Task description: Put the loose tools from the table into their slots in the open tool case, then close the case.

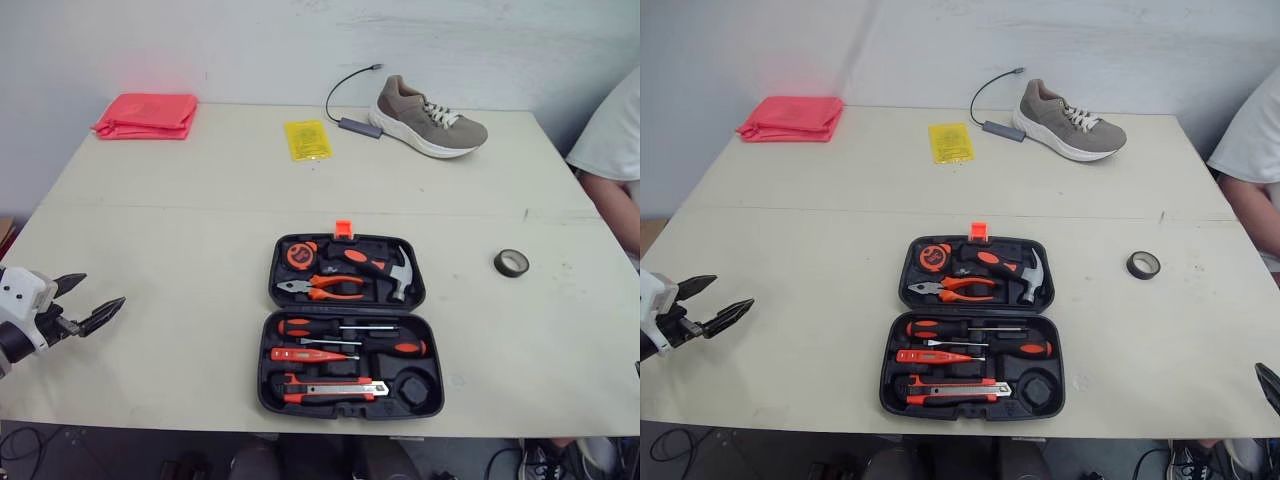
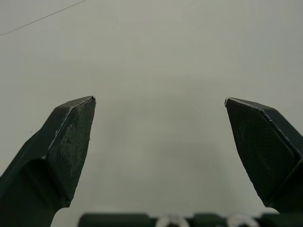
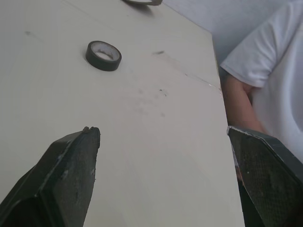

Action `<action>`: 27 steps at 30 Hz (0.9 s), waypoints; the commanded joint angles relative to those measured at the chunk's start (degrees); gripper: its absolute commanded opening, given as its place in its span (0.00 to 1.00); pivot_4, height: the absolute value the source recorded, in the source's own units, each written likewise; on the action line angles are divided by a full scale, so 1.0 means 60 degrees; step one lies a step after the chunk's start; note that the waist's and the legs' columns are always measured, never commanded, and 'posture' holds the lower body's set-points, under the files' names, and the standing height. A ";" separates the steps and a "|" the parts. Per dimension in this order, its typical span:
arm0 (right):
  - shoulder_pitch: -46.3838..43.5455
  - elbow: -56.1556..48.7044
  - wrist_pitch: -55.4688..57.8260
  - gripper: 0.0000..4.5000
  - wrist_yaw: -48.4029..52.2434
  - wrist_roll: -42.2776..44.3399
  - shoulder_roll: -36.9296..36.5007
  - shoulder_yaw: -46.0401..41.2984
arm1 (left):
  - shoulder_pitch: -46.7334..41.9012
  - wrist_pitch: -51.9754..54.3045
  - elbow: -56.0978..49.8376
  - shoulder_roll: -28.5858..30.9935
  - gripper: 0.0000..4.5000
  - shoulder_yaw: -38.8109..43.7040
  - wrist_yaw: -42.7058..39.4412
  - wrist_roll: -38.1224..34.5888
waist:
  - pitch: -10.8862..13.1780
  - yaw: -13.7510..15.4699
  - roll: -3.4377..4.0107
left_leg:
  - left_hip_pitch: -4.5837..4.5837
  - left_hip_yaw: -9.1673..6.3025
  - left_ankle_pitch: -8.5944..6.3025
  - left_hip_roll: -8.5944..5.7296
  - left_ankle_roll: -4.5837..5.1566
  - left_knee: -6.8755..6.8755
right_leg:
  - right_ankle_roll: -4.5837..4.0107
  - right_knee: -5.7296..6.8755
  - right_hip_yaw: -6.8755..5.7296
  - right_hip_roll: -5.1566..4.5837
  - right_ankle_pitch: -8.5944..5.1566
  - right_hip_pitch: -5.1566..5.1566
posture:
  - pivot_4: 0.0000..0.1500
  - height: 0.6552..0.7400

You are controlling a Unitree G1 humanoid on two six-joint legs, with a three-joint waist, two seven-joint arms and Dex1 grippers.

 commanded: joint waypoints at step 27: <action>-0.5338 -0.3449 0.8039 1.00 0.1483 -0.1031 -0.6125 0.6418 | -0.2555 0.3647 -0.7883 -0.2390 0.99 -0.4663 -0.1317 -0.2172 | 0.0040 -0.0104 0.0027 | -0.0020 0.0017 0.0052 0.0020 -0.0005 0.0050 | 0.0054 -0.0017 0.0072 0.0127 0.0028 -0.0011 | 1.00 1.00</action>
